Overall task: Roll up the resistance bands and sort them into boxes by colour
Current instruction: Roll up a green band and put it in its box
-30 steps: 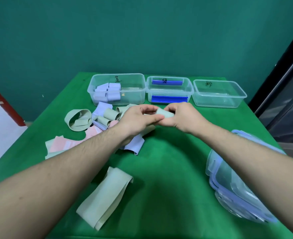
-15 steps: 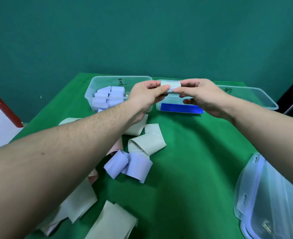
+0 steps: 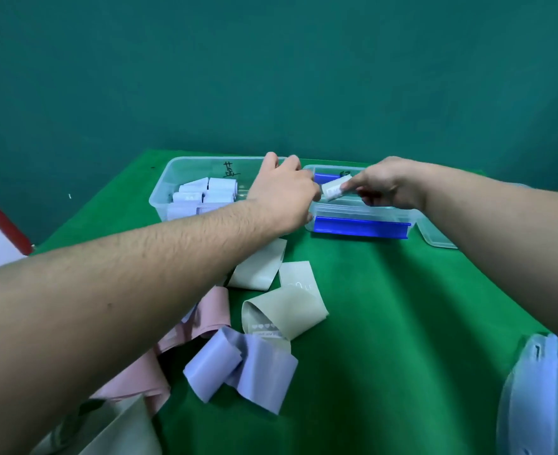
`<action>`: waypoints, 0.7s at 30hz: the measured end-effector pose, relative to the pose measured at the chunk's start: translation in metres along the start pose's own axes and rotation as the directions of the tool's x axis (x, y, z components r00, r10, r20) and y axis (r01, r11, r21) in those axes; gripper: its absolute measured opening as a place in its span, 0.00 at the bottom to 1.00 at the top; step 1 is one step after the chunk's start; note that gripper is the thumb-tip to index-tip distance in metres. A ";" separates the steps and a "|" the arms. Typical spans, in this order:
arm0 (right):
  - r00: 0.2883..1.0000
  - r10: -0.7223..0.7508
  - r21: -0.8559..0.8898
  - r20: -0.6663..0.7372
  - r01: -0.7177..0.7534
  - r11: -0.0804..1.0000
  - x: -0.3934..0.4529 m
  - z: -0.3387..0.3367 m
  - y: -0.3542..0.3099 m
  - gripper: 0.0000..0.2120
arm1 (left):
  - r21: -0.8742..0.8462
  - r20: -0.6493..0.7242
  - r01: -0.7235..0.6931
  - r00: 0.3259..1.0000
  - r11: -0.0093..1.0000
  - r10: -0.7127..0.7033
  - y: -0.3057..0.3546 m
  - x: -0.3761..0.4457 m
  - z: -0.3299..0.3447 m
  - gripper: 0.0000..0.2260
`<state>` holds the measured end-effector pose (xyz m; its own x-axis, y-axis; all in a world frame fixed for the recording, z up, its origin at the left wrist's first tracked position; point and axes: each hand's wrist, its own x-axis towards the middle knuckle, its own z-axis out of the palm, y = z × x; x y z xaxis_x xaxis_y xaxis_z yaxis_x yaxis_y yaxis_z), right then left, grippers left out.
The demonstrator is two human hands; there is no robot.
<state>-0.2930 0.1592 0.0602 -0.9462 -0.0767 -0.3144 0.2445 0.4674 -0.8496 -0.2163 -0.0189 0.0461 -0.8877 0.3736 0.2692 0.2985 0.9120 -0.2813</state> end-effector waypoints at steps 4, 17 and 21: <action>0.993 0.114 -0.093 0.044 -0.109 0.990 0.023 0.010 0.001 0.08 | -0.070 -0.045 0.013 0.999 0.997 -0.016 0.000 -0.001 0.003 0.11; 0.975 0.194 -0.030 0.108 -0.192 0.981 0.053 0.031 0.010 0.10 | -0.124 -0.057 -0.005 0.998 0.992 -0.002 0.000 -0.011 0.004 0.11; 0.974 0.194 0.040 0.114 -0.199 0.979 0.057 0.030 0.013 0.10 | -0.124 -0.060 -0.004 0.998 0.992 -0.004 0.000 -0.011 0.004 0.10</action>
<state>-0.3371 0.1348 0.0187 -0.8506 -0.0843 -0.5190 0.4364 0.4374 -0.7863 -0.2082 -0.0239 0.0394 -0.8662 0.3795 0.3251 0.3429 0.9246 -0.1658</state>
